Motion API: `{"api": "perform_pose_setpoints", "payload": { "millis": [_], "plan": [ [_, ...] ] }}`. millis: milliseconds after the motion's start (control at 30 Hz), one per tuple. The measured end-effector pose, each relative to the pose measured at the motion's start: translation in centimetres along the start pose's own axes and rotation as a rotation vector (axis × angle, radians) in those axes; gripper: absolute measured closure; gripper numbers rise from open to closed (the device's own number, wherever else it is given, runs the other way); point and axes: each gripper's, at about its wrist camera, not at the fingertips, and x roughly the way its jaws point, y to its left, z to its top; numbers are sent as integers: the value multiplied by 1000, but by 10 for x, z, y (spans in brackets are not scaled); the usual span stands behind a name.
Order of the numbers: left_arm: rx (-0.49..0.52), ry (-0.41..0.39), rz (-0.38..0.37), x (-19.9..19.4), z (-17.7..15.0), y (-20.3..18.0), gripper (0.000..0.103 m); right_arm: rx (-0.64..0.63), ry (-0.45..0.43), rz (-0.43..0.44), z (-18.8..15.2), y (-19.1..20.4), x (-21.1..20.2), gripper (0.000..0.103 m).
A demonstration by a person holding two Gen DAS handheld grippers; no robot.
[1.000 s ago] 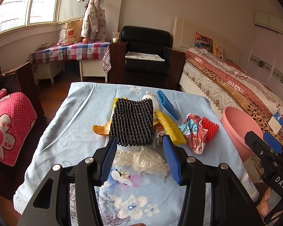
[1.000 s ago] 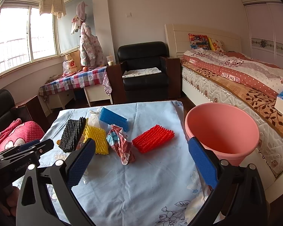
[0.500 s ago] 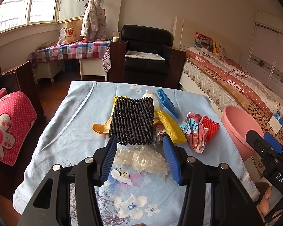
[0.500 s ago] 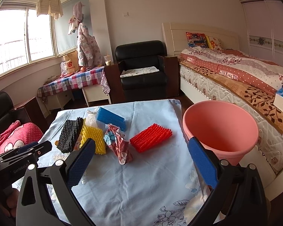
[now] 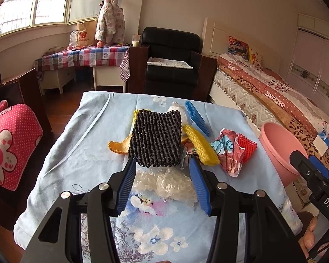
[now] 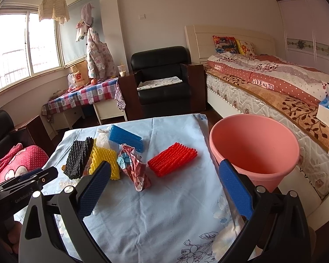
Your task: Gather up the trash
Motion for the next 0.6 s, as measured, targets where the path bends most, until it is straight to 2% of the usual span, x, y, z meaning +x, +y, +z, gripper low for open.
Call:
{"api": "perform_pose_setpoints", "payload": {
  "millis": [600],
  "plan": [
    [-6, 20, -4, 0, 3, -4, 53, 1, 3, 0, -2, -2, 2, 4]
  ]
}}
